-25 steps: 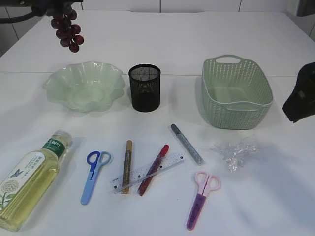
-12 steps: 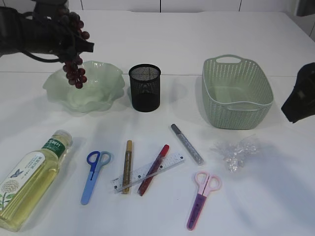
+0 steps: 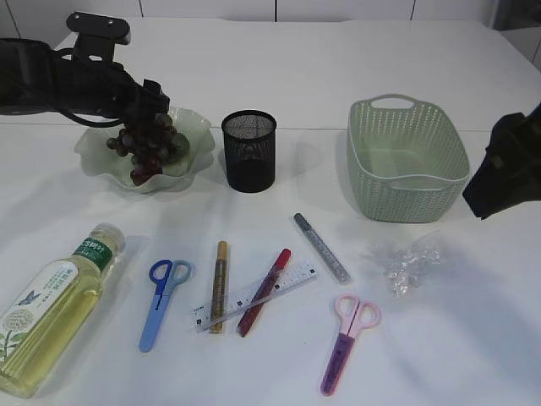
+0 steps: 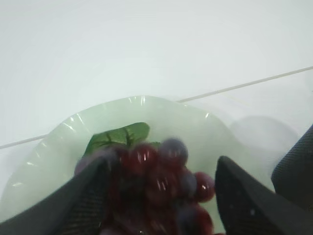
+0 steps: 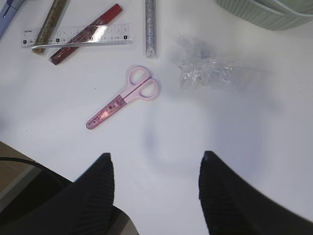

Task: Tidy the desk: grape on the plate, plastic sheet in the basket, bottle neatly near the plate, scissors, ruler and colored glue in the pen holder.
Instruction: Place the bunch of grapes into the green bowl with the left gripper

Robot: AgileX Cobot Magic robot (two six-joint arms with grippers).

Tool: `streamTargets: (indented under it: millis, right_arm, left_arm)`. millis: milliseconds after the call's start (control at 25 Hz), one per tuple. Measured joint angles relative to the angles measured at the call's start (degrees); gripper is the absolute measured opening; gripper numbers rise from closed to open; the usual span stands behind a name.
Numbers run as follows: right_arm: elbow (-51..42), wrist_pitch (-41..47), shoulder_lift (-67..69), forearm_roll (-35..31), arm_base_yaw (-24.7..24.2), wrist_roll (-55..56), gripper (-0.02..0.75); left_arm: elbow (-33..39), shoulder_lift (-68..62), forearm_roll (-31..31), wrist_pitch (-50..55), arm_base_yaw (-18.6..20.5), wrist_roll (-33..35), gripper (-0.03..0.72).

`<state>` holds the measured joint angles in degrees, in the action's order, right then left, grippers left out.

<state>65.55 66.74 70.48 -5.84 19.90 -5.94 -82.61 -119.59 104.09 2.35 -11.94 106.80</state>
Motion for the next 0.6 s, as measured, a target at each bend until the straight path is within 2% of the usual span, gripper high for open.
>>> streamTargets:
  millis: [80,160,600]
  right_arm:
    - [0.00,0.00,0.00,-0.15,0.00,0.00,0.438]
    - [0.00,0.00,0.00,-0.15,0.00,0.00,0.438]
    - [0.00,0.00,0.10,-0.27,0.00,0.00,0.438]
  left_arm:
    - [-0.08,0.00,0.00,0.00,0.00,0.00,0.580]
    - [-0.08,0.16,0.00,0.00,0.00,0.00,0.598]
    - [-0.08,10.29,0.02,-0.59,-0.75,0.04,0.536]
